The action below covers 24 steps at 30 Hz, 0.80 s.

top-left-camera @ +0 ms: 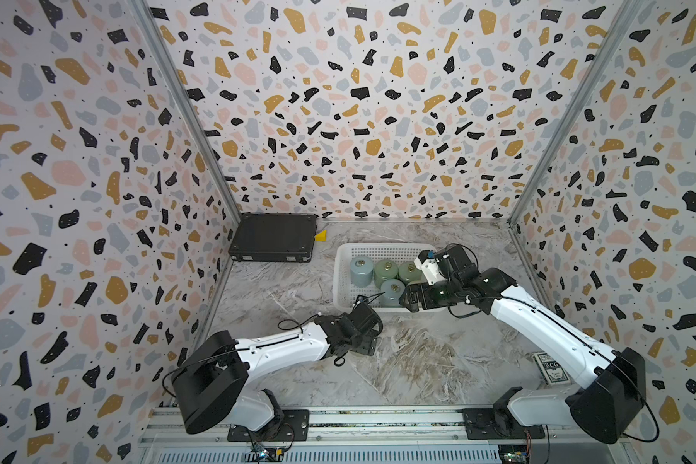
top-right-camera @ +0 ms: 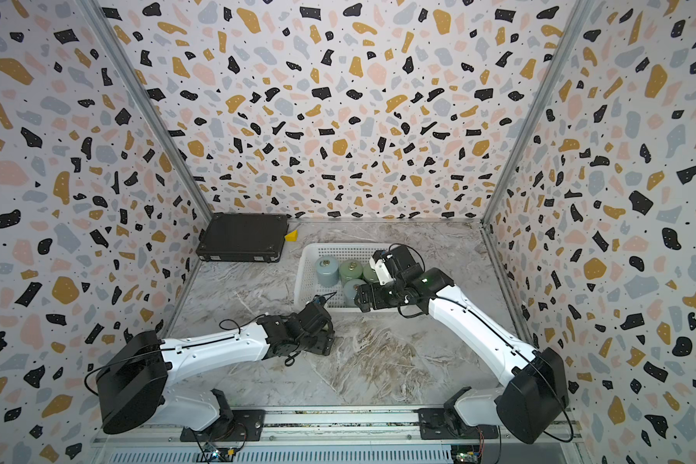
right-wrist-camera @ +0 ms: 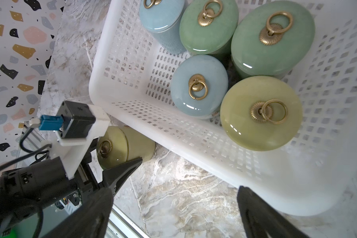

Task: Take the tea canister out of the basket
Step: Place the tea canister at the center of the board.

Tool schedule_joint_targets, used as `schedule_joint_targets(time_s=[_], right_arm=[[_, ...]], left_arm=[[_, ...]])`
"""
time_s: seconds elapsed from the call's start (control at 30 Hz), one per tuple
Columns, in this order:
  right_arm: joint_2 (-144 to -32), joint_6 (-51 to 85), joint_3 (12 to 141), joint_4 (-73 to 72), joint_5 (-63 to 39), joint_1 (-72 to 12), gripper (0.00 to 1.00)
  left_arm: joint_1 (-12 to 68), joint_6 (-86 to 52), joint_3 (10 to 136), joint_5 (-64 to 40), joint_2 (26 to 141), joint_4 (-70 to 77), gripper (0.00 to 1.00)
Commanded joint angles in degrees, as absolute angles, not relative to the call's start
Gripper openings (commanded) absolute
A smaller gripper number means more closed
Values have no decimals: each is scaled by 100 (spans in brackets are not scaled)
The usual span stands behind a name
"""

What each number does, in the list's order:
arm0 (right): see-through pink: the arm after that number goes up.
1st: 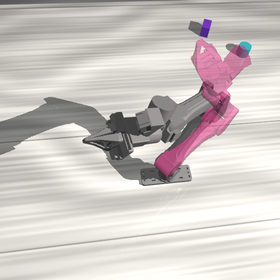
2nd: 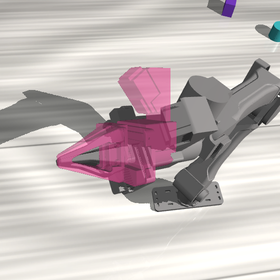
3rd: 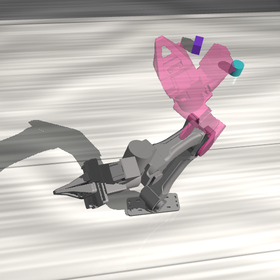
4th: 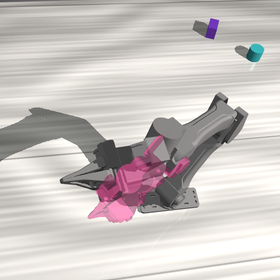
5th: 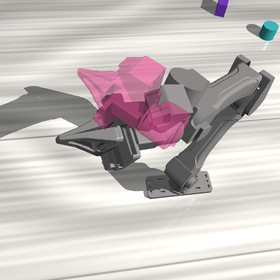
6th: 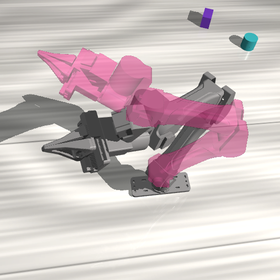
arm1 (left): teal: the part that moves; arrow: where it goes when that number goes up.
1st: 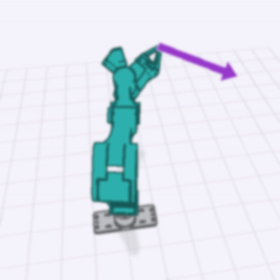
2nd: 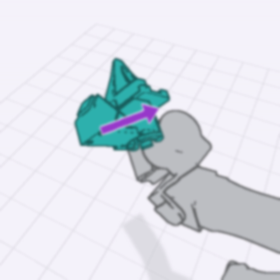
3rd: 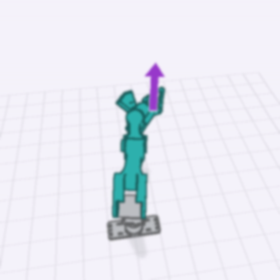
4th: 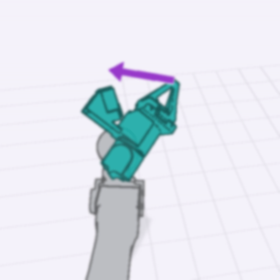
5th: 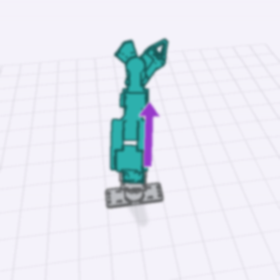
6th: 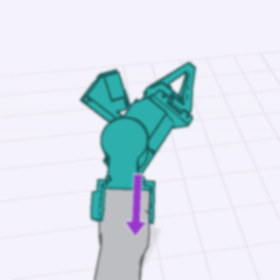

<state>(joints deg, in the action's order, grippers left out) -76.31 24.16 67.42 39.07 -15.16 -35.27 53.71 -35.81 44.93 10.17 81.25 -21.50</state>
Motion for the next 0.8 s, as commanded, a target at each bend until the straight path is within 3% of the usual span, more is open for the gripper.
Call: schedule_joint_targets(time_s=[0.0,0.17,0.2,0.77], right_arm=[[-7450,2391,6689,4025,-1441,-3550,99],[-7475,2391,6732,4017,-1441,-3551,99],[-7483,2391,6741,4017,-1440,-3551,99],[-7845,2164,7331,4364,-920,-3554,99]], left_arm=[[5425,-3686,4499,987,8169,-1993,91],[5434,-3682,4501,1039,8058,-2104,94],[5437,-3673,4515,1059,8026,-2151,100],[5434,-3612,5203,1713,6812,-3414,100]])
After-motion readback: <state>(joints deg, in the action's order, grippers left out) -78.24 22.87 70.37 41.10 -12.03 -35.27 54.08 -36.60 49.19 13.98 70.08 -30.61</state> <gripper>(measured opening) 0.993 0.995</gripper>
